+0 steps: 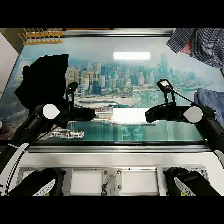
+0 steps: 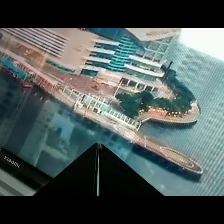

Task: Fold the clothes and pants, and hang the long-sleeved shirts on hangers.

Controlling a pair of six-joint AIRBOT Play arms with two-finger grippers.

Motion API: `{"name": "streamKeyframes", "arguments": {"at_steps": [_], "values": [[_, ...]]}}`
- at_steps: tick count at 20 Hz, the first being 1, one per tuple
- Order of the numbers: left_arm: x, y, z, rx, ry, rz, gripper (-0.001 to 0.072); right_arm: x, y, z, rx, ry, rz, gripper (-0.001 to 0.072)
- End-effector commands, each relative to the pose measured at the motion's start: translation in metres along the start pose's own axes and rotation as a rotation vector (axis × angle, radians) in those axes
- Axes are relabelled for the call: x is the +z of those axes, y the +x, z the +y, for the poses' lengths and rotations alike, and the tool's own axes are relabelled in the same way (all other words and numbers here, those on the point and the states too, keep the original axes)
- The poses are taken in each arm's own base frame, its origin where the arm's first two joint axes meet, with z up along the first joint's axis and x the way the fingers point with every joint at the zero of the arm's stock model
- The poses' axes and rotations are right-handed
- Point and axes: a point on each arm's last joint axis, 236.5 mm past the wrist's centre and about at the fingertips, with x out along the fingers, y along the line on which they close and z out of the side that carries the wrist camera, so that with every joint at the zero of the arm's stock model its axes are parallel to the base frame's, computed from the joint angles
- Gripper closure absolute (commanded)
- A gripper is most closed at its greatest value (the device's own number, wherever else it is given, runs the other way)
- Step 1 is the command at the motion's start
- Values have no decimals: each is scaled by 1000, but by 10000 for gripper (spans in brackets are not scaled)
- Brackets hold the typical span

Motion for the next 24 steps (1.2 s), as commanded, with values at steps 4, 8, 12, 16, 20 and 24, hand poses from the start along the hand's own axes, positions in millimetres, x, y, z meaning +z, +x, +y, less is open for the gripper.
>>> {"name": "streamKeyframes", "arguments": {"at_steps": [4,8,12,16,20,24], "values": [[-6,6,5,9,-11,23,701,-1,2,0,1,3,3,695],[-12,21,15,27,-33,66,701,-1,2,0,1,2,3,695],[-27,41,21,23,-116,161,701,-1,2,0,1,2,3,695],[28,4,74,202,-8,100,161,-1,2,0,1,2,3,695],[87,-95,183,509,-120,-111,-13,-1,2,0,1,2,3,695],[64,-135,286,631,-373,-113,-13,-1,2,0,1,2,3,695]]}}
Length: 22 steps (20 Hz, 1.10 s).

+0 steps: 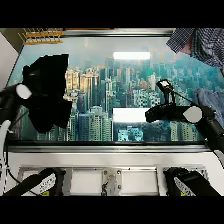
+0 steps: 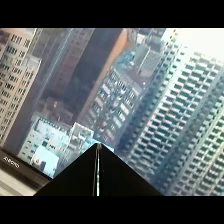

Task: Fold the clothes and pants, and hang the long-sleeved shirts on hangers.

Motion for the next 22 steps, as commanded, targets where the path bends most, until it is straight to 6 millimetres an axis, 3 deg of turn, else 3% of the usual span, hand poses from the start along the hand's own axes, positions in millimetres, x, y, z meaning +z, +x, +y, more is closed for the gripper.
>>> {"name": "streamKeyframes", "arguments": {"at_steps": [1,3,5,7,11,12,13,14,16,18,20,22], "values": [[-3,13,101,152,-186,56,-13,0,0,0,1,-1,1,695],[-18,36,120,165,-232,136,-13,0,0,0,1,-1,1,695],[-30,57,122,166,-238,200,-13,0,0,0,1,-1,1,695],[-34,73,116,162,-219,228,-13,0,0,0,1,-1,1,695],[-39,86,98,152,-169,256,-13,0,0,0,1,-1,1,695],[-39,87,93,149,-156,258,130,0,0,0,1,-1,1,695],[-40,88,88,146,-142,260,368,0,0,0,1,-1,1,695],[-40,89,81,141,-124,261,666,0,0,0,1,-1,1,695],[-35,79,39,53,-100,237,702,0,0,0,1,0,1,695],[-18,36,-57,-161,-10,115,702,3,0,8,33,27,-11,695],[-30,-3,-135,-324,77,72,701,5,-3,32,134,125,-12,695],[-56,-41,-213,-489,180,39,701,11,-7,22,93,53,-30,700]]}}
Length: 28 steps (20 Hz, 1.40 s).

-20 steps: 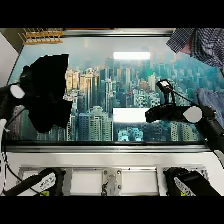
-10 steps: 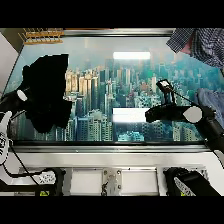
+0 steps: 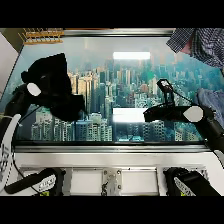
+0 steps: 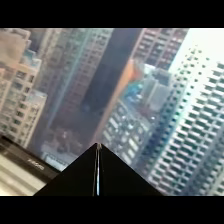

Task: Fold the clothes and pants, and hang the long-sleeved shirts on hangers.

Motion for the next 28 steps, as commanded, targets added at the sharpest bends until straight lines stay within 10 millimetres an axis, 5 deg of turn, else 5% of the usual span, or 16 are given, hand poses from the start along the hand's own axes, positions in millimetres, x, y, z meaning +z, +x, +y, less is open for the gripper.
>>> {"name": "streamKeyframes", "arguments": {"at_steps": [1,5,7,9,10,12,15,18,20,22,24,28], "values": [[-35,-33,-152,-303,180,-68,701,14,-13,-14,-55,6,-28,700],[-66,-53,-284,-514,387,-212,702,52,-80,-102,-347,228,-178,700],[-62,-50,-323,-532,480,-254,645,57,-105,-125,-394,327,-247,699],[-34,-43,-332,-487,530,-298,98,53,-121,-140,-429,378,-275,700],[-12,-41,-322,-454,514,-311,79,51,-127,-144,-441,392,-282,700],[37,-41,-273,-367,437,-319,79,47,-133,-145,-449,401,-282,700],[90,-31,-130,-116,282,-264,79,43,-132,-140,-438,405,-263,700],[77,-14,30,65,2,-120,79,39,-129,-137,-425,415,-244,699],[48,-1,110,125,-186,-58,79,38,-128,-137,-424,415,-239,700],[15,16,152,135,-320,8,79,37,-127,-137,-423,417,-238,700],[-6,34,170,149,-352,61,79,35,-125,-136,-414,424,-233,700],[-7,60,161,152,-309,77,79,31,-118,-134,-390,442,-223,700]]}}
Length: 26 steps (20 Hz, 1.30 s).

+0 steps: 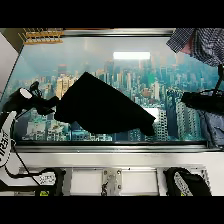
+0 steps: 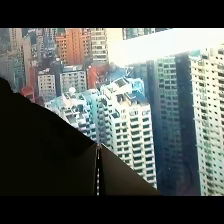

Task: Fold the clothes and pants, and hang the long-sleeved shirts on hangers.

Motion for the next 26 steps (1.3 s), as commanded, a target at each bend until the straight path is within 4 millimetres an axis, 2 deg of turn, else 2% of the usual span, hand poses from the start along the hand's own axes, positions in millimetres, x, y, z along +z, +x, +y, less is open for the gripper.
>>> {"name": "streamKeyframes", "arguments": {"at_steps": [1,5,6,7,8,10,12,13,16,18,19,20,21,22,24,26], "values": [[-1,19,-1,8,16,3,79,-5,2,2,12,11,12,699],[4,28,-28,1,90,10,100,-4,2,2,12,11,12,700],[3,30,-33,-1,92,21,240,-4,2,2,12,11,12,700],[4,29,-35,-2,99,24,636,-4,2,2,12,11,12,699],[6,25,-37,-6,104,20,702,-4,2,2,12,11,12,700],[4,3,-33,9,124,8,702,-5,2,2,12,11,12,700],[-19,-26,-19,56,179,14,702,-6,2,2,12,10,19,700],[-42,-40,-12,75,226,42,701,-7,2,2,12,10,22,699],[-144,-81,5,84,288,242,702,-9,2,2,12,10,29,700],[-189,-102,12,82,298,300,701,-9,2,2,12,10,29,700],[-201,-108,13,78,305,289,701,-9,2,2,12,10,29,700],[-205,-112,12,71,311,262,651,-9,2,2,12,10,29,700],[-203,-116,8,54,317,221,247,-9,2,2,11,10,29,700],[-193,-119,2,42,315,167,65,-9,2,2,12,10,29,700],[-150,-125,-11,33,323,24,87,-9,2,2,11,10,29,699],[-92,-127,-19,33,298,-99,88,-9,2,2,12,10,30,700]]}}
